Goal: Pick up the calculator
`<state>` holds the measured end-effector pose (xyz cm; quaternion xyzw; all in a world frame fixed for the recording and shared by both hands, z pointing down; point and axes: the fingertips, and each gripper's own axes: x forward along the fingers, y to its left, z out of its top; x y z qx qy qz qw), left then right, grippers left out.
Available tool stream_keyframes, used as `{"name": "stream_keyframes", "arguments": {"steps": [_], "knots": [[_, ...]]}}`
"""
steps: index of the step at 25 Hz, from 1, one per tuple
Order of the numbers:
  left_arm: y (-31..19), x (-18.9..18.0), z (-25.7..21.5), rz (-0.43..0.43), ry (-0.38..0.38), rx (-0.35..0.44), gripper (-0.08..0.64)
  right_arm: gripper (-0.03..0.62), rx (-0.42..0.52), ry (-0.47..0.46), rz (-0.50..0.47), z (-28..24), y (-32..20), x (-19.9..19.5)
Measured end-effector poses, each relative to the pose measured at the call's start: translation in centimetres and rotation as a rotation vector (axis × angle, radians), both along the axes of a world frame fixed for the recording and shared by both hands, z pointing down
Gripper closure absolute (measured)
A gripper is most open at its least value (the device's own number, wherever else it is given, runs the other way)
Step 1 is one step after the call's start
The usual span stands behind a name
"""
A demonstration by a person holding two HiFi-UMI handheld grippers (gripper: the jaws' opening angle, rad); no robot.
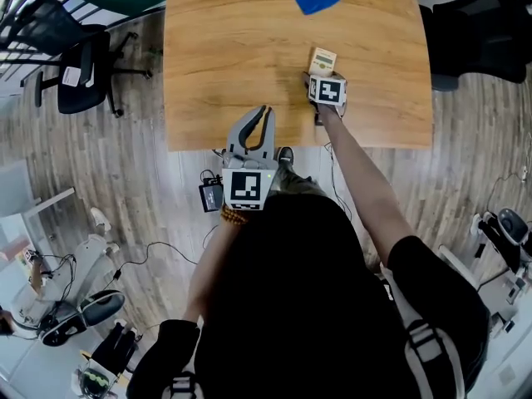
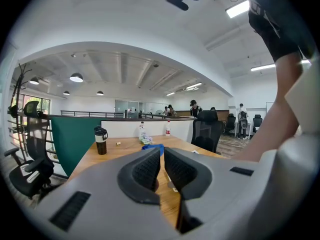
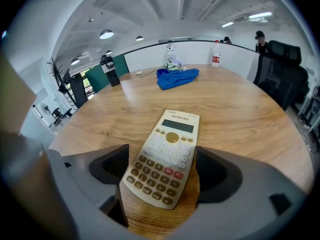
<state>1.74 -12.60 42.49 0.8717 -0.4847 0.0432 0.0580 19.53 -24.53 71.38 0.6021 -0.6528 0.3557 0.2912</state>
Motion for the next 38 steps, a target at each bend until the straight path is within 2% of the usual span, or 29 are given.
{"name": "stream_keyframes", "arguments": {"steps": [4,8,11,15,22,23,25,29,30,32,34,38], "knots": [[0.1,-0.9,0.3,-0.015,-0.013,-0.012,0.518,0.15,-0.015,0.023,0.004,0.7,-0.4,0.4],[0.0,-1.7,0.3,-0.032,-0.015,-0.011,0.518,0.146,-0.034,0.054,0.047,1.3,-0.2,0.6],[0.0,-1.9,0.4,-0.026,-0.028,-0.019,0.518,0.146,-0.043,0.037,0.052,1.8,0.2,0.2],[0.0,-1.9,0.4,-0.016,-0.023,-0.013,0.518,0.173,0.01,0.062,-0.075,0.9,0.0,0.3],[0.8,-0.6,0.6,0.019,-0.032,-0.022,0.518,0.199,0.061,0.083,-0.298,1.3,3.5,-0.1],[0.9,-0.5,0.7,0.021,-0.031,-0.024,0.518,0.21,0.085,0.078,-0.304,0.8,4.1,-0.2],[1.3,-0.4,0.8,0.026,-0.032,-0.023,0.518,0.376,0.122,0.074,-0.315,-0.5,5.2,-0.6],[1.8,-0.2,1.0,0.033,-0.036,-0.032,0.518,0.416,0.116,0.168,-0.434,-0.5,6.6,-2.0],[1.9,-0.1,1.0,0.035,-0.036,-0.033,0.518,0.389,0.116,0.163,-0.42,-0.6,6.5,-2.0],[2.1,-0.1,1.0,0.036,-0.035,-0.032,0.518,0.193,0.113,0.115,-0.372,-0.9,6.1,-2.1],[2.2,-0.1,1.1,0.036,-0.037,-0.033,0.518,0.143,0.092,0.078,-0.364,-0.7,6.1,-2.7],[2.5,0.0,0.9,0.035,-0.037,-0.036,0.518,0.123,0.004,0.093,-0.373,0.9,7.3,-3.2]]}}
